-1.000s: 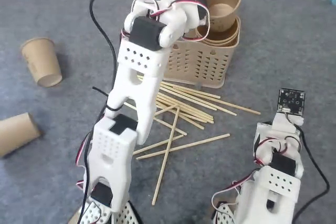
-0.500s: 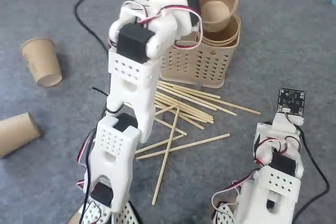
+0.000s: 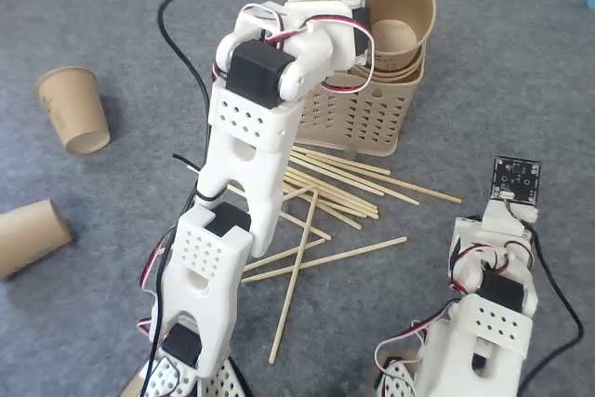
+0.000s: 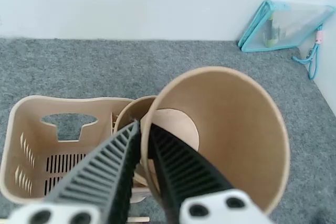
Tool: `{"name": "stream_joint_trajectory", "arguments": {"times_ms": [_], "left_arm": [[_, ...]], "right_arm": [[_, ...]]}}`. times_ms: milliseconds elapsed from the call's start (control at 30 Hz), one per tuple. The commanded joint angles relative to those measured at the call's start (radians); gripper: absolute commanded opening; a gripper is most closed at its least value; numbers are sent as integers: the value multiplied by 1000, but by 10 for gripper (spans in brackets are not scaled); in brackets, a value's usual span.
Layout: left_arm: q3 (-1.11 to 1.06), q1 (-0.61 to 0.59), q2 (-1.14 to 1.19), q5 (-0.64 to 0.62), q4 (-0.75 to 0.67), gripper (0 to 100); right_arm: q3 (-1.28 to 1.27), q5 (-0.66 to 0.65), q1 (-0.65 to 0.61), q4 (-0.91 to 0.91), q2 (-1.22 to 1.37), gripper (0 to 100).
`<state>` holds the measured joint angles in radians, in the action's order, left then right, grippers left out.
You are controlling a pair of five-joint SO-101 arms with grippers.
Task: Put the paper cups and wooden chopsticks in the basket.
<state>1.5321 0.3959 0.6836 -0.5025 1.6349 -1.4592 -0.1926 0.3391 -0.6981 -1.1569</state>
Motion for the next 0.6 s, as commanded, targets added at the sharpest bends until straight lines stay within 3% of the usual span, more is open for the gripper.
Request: {"name": "stream_joint_trajectory", "arguments": {"times_ms": [0,133,400,567], "left_arm": [[-7,0,-68,14,-49,97],[-2,-2,-74,12,-23,235],[120,-61,-193,14,129,239],[85,-307,-358,14,126,218]], "right_arm": [[12,-20,-8,19,-27,219],[11,-20,-8,19,-27,219],[11,-20,-8,21,-25,219],[11,-20,-8,16,-28,219]]}}
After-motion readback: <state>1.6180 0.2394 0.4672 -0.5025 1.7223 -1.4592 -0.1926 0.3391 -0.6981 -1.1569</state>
